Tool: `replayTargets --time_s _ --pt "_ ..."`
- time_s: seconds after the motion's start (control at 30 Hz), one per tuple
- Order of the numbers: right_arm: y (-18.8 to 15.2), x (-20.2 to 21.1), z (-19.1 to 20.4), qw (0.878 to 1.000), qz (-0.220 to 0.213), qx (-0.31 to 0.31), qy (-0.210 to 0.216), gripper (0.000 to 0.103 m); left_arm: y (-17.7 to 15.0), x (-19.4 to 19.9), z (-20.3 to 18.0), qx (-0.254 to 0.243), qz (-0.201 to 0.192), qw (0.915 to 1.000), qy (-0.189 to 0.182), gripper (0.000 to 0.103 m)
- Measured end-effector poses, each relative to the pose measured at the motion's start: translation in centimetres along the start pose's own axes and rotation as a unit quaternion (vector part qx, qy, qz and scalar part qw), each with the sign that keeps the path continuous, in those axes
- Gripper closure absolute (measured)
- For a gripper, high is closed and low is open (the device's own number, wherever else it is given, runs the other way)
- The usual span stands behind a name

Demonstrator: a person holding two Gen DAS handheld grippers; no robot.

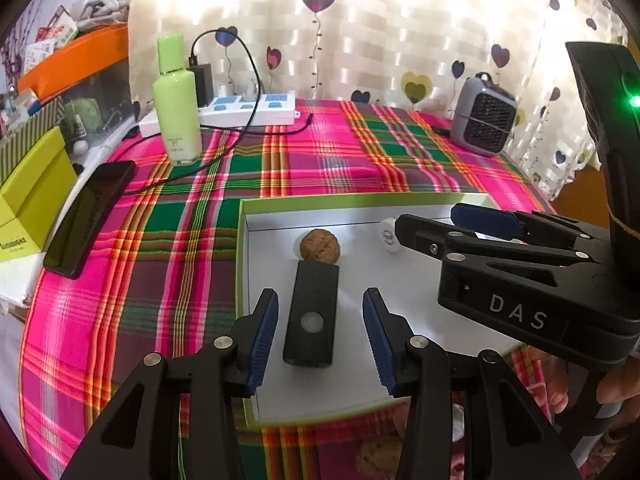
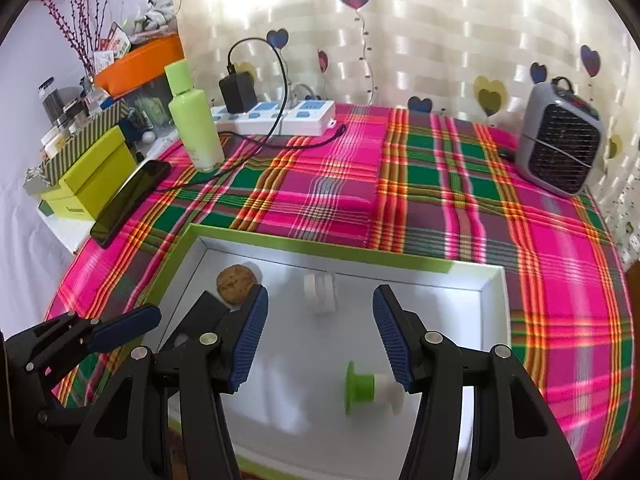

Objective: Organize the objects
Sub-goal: 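Withdraw both tools from the tray toward the remaining items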

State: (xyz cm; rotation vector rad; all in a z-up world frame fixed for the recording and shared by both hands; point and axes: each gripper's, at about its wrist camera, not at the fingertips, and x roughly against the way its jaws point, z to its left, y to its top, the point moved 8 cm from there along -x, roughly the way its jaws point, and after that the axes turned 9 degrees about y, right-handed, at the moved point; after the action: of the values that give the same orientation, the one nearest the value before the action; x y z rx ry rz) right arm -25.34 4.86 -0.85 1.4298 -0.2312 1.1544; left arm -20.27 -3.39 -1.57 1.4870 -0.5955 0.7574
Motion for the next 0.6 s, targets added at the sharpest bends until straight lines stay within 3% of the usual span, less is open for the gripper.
replayTargets --time_s 0.6 --pt "-3.6 5.5 1.2 0.999 -0.039 -0.025 -0.010 0.047 -2.8 4.7 0.3 0.007 -0.026 0.9996 0.000 0.060"
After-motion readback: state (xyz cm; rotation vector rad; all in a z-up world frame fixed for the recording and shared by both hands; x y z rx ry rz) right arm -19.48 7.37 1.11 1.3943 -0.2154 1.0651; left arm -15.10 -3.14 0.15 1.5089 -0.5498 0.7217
